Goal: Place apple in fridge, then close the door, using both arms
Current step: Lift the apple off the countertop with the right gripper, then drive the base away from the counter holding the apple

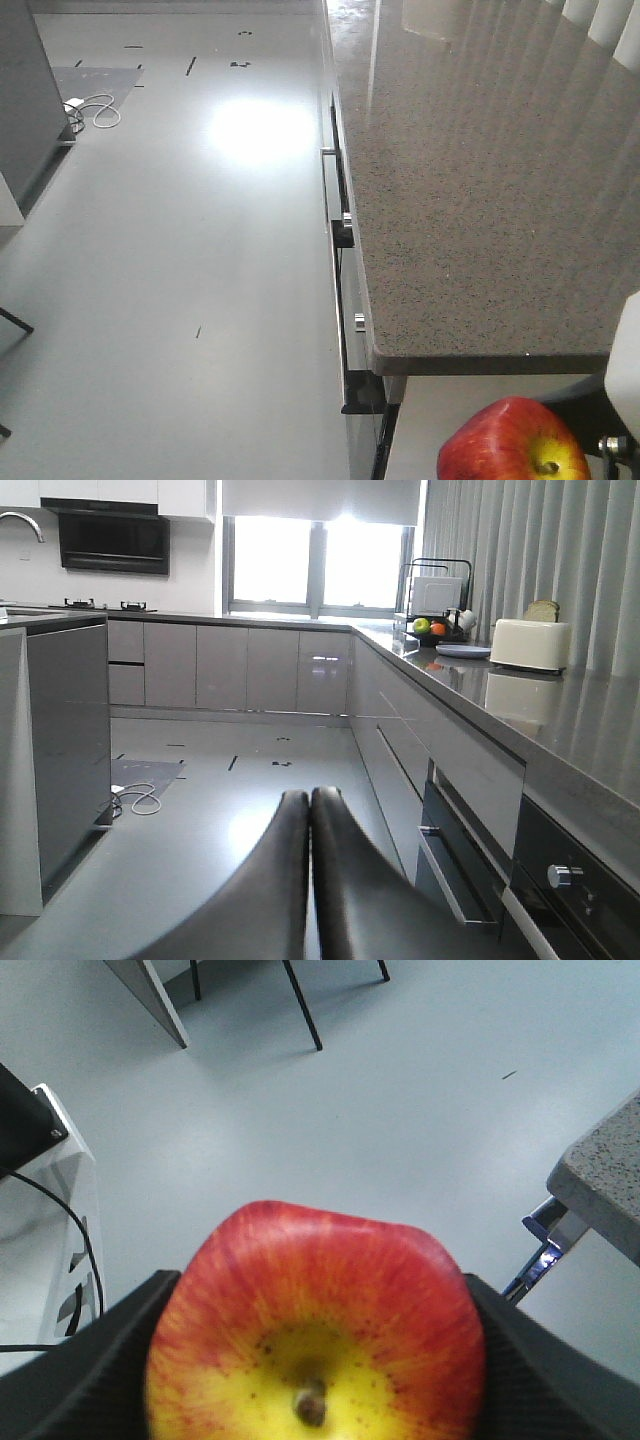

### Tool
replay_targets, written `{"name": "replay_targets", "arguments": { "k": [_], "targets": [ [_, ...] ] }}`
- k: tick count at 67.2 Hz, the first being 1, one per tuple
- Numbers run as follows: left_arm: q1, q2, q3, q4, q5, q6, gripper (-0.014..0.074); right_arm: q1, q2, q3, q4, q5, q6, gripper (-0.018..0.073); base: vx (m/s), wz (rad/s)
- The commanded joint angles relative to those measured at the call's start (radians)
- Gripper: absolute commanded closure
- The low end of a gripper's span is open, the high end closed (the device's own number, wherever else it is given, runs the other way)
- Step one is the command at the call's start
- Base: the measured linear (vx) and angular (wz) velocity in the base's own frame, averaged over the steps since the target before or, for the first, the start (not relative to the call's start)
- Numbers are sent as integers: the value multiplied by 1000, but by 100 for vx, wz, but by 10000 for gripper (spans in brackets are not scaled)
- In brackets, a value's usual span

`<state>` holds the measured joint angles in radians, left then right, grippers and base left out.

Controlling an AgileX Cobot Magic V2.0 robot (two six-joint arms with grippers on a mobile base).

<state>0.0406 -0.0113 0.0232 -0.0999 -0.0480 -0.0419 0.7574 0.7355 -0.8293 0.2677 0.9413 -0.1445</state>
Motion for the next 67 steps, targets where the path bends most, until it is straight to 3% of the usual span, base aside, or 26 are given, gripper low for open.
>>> {"name": "replay_targets", "arguments": {
  "k": [1, 67],
  "targets": [
    [0, -14, -15, -1, -69, -11, 603, 1, -5, -27, 4, -59, -12, 445, 0, 0],
    [0, -14, -15, -1, -69, -11, 603, 1, -5, -27, 4, -58, -12, 445, -1, 3]
  ]
}}
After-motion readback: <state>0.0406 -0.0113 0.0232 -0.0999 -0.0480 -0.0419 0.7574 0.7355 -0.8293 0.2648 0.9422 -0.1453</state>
